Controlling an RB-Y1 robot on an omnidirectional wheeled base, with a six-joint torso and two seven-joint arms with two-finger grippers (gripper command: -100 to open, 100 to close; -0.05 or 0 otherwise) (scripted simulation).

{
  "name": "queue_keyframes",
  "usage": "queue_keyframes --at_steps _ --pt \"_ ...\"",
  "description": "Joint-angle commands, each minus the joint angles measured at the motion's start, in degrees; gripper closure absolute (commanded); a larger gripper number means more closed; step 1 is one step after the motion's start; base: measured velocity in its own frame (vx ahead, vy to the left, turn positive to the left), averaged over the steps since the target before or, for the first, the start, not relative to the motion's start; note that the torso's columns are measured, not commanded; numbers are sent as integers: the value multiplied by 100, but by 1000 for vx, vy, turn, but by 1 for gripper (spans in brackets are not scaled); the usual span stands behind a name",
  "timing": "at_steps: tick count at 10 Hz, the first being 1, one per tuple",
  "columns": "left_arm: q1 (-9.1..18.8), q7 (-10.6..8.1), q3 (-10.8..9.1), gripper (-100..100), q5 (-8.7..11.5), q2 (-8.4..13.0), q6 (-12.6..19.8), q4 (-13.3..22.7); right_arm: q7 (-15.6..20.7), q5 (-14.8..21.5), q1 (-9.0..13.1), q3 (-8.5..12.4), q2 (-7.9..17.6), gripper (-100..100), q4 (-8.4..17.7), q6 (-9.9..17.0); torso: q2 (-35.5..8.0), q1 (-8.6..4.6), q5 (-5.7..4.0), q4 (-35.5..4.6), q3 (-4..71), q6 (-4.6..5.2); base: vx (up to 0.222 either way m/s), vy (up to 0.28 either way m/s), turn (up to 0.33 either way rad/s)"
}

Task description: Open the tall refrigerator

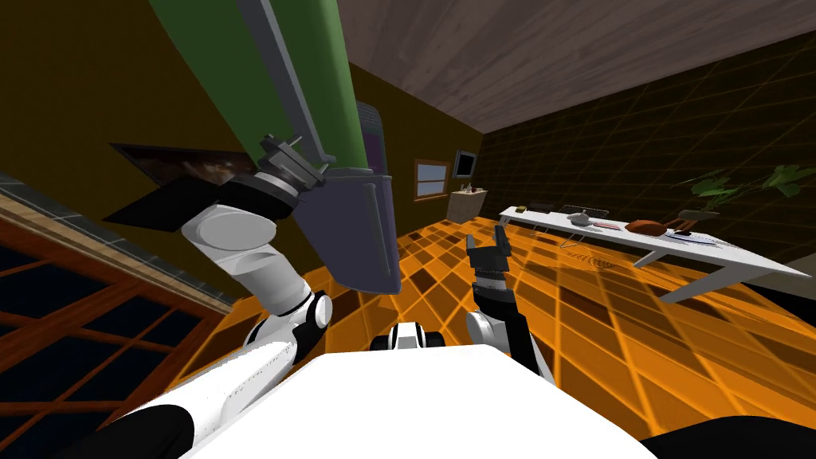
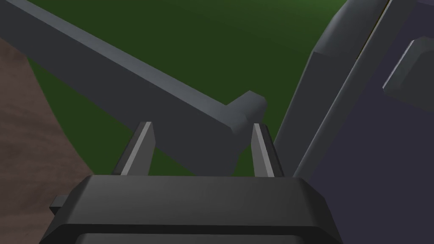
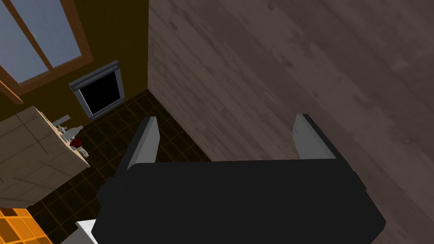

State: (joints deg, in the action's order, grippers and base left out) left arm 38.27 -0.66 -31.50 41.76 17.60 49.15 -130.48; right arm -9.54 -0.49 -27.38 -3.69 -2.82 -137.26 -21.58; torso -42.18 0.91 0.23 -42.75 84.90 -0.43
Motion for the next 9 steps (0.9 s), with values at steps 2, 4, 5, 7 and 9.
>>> queue_keyframes --at_steps 2,4,5,7,9 --pt "217 -183 -3 -100 183 100 245 -92 0 0 1 0 0 0 0 0 -20 0 5 8 -17 7 -146 168 -14" --pt "465 -267 22 -100 135 251 327 84 0 0 -2 -2 -2 0 0 0 41 -146 -43 54 6 44 10 -60 38" --pt "465 -267 22 -100 135 251 327 84 0 0 -2 -2 -2 0 -1 -1 45 -164 -64 48 20 62 7 -55 -6" --pt "713 -351 46 -100 87 402 409 260 0 0 -2 -2 -2 0 -2 -1 -13 -117 -50 15 -21 49 1 -36 -17" --pt "961 -435 71 -100 39 553 491 436 0 0 -2 -2 -2 0 -1 -1 -74 -68 -36 -27 -51 31 -9 -35 13"
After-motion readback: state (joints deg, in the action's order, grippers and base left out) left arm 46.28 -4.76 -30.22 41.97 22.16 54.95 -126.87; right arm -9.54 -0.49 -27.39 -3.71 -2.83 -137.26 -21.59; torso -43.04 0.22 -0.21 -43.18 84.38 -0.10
